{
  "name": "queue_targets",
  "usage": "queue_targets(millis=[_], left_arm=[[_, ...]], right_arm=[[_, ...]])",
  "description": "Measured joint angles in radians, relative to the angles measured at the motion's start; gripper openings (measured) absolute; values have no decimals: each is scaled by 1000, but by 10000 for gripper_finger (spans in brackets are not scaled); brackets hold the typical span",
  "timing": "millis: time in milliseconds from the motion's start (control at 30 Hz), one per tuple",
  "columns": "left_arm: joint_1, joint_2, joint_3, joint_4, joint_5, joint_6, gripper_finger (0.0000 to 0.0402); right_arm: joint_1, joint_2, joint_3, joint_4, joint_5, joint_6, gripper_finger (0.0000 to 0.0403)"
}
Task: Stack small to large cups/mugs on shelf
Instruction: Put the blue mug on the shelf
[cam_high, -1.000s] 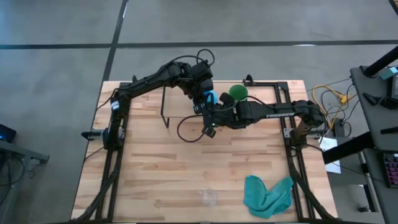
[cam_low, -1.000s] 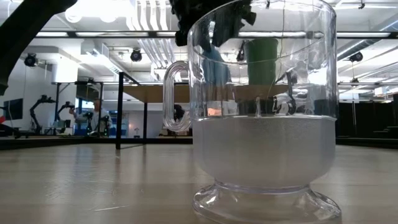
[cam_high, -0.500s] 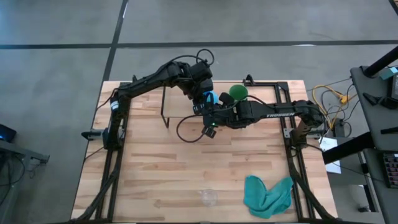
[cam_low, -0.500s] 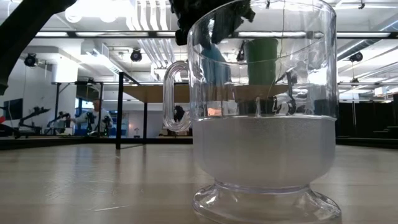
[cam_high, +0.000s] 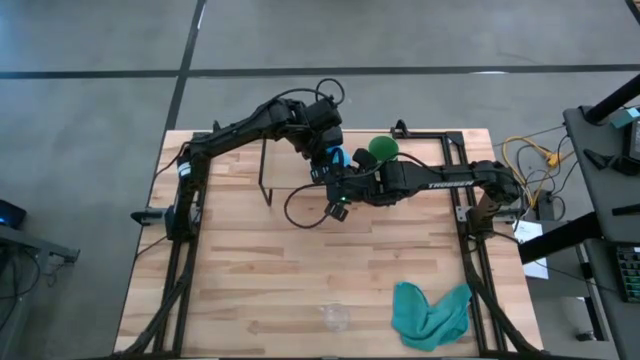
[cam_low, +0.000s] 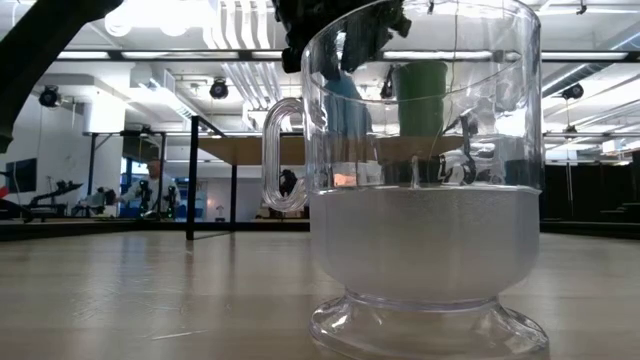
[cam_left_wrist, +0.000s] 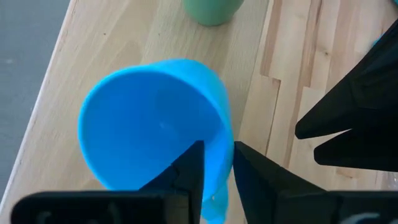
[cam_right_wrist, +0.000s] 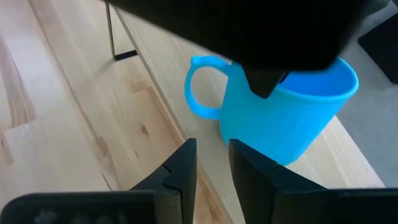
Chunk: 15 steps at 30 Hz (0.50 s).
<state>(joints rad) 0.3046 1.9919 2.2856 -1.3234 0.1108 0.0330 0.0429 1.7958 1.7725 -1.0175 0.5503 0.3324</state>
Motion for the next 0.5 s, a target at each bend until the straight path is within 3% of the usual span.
queue_targets(millis=[500], left_arm=[[2,2,0,12,-5,8,70]], right_arm=[[0,-2,-2,-4,0,68,89]])
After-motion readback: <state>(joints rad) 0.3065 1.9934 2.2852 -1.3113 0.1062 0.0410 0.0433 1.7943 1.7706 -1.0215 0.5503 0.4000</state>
